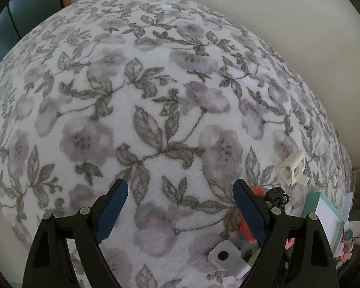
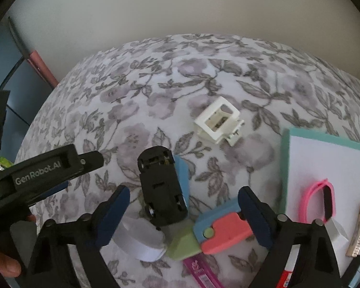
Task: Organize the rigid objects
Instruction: 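Grasp the black toy car with the right gripper while the left grasps the coral-and-teal case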
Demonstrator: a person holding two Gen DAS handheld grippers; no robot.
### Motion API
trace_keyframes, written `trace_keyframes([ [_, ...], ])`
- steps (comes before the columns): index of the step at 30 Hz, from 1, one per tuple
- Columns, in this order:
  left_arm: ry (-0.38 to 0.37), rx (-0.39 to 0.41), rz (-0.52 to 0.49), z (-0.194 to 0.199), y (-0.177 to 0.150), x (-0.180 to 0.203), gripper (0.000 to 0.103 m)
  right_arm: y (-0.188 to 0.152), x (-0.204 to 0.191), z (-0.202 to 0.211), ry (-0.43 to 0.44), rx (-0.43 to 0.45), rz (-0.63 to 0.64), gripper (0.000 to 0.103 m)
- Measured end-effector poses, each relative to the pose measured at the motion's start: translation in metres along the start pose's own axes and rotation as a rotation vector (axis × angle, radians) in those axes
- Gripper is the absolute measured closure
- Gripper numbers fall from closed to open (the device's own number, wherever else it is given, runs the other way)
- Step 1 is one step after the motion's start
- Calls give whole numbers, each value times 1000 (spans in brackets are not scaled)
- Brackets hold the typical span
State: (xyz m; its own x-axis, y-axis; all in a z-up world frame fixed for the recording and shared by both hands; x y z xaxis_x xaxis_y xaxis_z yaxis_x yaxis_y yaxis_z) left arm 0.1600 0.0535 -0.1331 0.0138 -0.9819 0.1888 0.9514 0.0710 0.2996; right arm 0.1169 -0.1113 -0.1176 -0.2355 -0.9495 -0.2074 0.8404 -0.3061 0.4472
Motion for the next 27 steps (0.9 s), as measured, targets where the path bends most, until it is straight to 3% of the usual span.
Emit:
trace_keyframes([
  [5, -3, -25, -7, -8, 1, 4, 14, 1, -5, -8, 2, -7, 15, 29],
  [9, -21, -49, -9, -14, -2, 9, 14, 2, -6, -9, 20, -9, 11, 54],
  [12, -35, -65, -17, -17, -3, 15, 14, 1, -8, -10, 30, -14, 10, 55],
  [14, -45, -73, -25, -18, -5, 19, 14, -1, -8, -11, 42, -21, 1, 61],
  [27, -91, -94, -141, -23, -11, 55, 14, -4, 14, -8, 61, -33, -68, 67],
])
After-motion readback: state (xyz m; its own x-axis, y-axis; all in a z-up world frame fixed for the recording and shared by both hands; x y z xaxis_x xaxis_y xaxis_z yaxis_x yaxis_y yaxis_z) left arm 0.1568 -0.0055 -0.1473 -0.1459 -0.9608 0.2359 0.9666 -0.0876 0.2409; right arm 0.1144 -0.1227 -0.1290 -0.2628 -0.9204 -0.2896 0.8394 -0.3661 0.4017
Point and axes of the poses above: each gripper's, at about its wrist camera, not at the fingertips, and z roughly against the way its jaws point, x to its right, y to its top, the point moved 8 cm from there along -z, roughly the way its jaws point, and after that the axes turned 5 degrees about -z, right-handed, at the moved point
